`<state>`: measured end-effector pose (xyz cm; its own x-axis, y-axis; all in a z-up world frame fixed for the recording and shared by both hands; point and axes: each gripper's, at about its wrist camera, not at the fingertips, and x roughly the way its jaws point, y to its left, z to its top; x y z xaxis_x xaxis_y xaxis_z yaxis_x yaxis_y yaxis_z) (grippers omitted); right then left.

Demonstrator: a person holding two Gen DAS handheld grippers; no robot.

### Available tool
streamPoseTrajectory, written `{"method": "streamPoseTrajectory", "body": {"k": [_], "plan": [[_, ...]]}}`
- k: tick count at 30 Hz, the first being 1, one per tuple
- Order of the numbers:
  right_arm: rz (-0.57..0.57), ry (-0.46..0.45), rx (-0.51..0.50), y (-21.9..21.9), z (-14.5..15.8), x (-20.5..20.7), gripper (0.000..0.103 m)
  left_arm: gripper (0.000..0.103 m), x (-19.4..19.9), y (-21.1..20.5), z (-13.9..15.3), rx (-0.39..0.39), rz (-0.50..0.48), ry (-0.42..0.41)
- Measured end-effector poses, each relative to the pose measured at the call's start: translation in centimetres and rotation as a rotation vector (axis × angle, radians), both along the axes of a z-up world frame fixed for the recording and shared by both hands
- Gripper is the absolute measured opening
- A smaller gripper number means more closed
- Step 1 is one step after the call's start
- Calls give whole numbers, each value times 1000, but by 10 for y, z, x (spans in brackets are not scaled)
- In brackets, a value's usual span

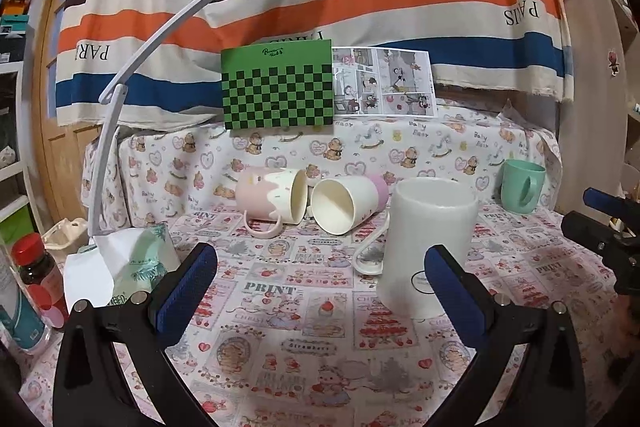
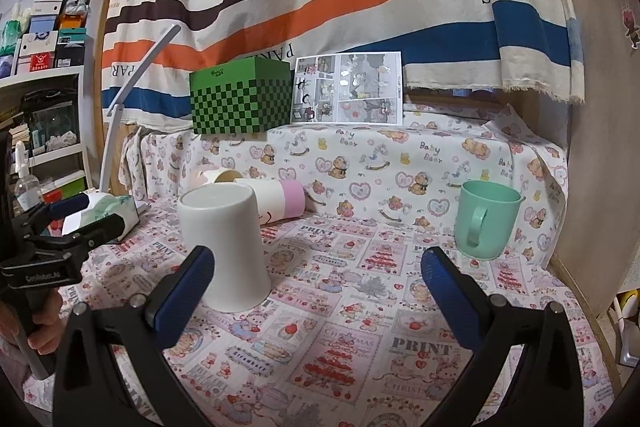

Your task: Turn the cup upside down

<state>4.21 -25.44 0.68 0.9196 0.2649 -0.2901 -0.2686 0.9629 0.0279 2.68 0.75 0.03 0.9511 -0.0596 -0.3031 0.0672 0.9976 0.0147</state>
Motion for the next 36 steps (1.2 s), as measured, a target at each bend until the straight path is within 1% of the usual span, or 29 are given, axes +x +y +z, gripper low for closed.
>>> {"method": "streamPoseTrajectory", "body": {"k": [6,18,36], "plan": [[5,-6,-7,1,0,-1,103,103,0,-4,-1,1,12,0],[5,-2,-8,1,0,0,103,103,1,2,-1,0,26,6],[-2,17,-4,1,-2,2,103,103,0,4,0,0,26,7]]}}
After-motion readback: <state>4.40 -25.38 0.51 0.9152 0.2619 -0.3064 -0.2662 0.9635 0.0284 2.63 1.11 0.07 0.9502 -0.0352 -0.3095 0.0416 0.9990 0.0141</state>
